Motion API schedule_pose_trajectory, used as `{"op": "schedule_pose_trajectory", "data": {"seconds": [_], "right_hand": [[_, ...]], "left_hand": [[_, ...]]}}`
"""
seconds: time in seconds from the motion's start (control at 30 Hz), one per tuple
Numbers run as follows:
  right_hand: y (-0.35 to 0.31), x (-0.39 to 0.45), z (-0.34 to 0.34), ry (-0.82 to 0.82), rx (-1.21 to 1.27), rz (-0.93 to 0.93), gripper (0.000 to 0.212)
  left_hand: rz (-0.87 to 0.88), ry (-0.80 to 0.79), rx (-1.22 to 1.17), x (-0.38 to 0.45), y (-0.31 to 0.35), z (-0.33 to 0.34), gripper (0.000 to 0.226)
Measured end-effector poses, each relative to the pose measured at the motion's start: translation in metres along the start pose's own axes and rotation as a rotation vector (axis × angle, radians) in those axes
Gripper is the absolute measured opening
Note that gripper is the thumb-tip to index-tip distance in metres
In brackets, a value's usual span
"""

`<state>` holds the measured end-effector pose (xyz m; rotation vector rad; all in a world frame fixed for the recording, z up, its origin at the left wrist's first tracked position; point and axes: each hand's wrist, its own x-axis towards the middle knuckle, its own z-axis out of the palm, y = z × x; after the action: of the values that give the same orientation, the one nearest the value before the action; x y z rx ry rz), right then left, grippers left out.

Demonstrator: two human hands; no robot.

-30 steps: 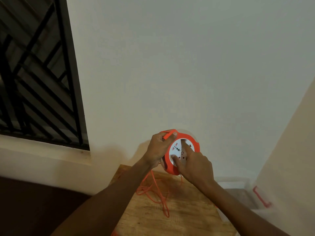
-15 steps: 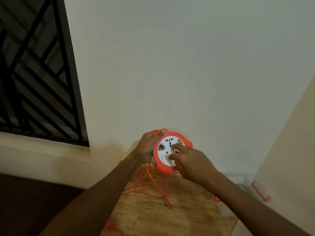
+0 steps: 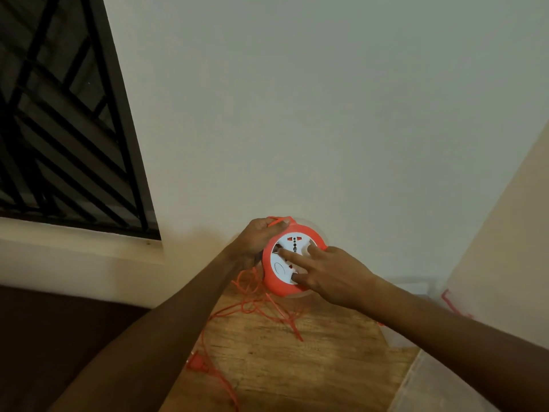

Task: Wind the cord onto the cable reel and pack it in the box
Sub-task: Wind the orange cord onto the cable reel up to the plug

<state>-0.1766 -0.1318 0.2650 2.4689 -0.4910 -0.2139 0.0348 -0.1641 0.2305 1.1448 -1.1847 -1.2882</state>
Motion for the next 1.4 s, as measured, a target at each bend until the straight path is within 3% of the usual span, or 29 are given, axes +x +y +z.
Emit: {"op": "schedule_pose_trajectory", "data": {"seconds": [0.2,0.43,0.6,0.8,0.87,1.0,1.13,1.3,1.4], "right_hand": [[-0.009,0.007,-0.003,-0.099,-0.076,0.022,0.039],[-0.015,0.016,-0.004,-0.106,-0.074,0.134,0.053],[-0.004,0.019,-0.005,-0.069,0.186,0.304,0.063],[-0.008,0.022,0.012,0.112,0.629,0.756,0.064],[-0.015,0.024,0.012,0.097,0.729,0.814,0.066],[-0.020,0.015,0.011,0.085,0.575,0.700,0.062],[-0.011,0.008,0.013,0.111,0.375,0.375,0.043],[-0.001,0.006,0.009,0.026,0.271,0.187,0.061],[0.001,0.006,0.005,-0.020,0.232,0.170,0.067]], "left_hand": [[-0.011,-0.077,0.038,0.002,0.000,0.009,0.038],[0.022,-0.011,0.075,0.005,-0.010,0.012,0.041],[0.035,0.053,-0.006,0.003,-0.017,0.009,0.037],[0.077,0.156,-0.086,0.007,-0.018,0.014,0.039],[0.069,0.170,-0.026,0.006,-0.018,0.015,0.037],[0.033,0.151,-0.055,0.004,-0.023,0.008,0.039],[0.013,0.108,-0.051,0.000,-0.017,0.001,0.031],[0.033,0.070,0.025,-0.002,-0.012,0.004,0.034],[0.038,0.077,0.064,-0.001,-0.012,0.003,0.039]]}}
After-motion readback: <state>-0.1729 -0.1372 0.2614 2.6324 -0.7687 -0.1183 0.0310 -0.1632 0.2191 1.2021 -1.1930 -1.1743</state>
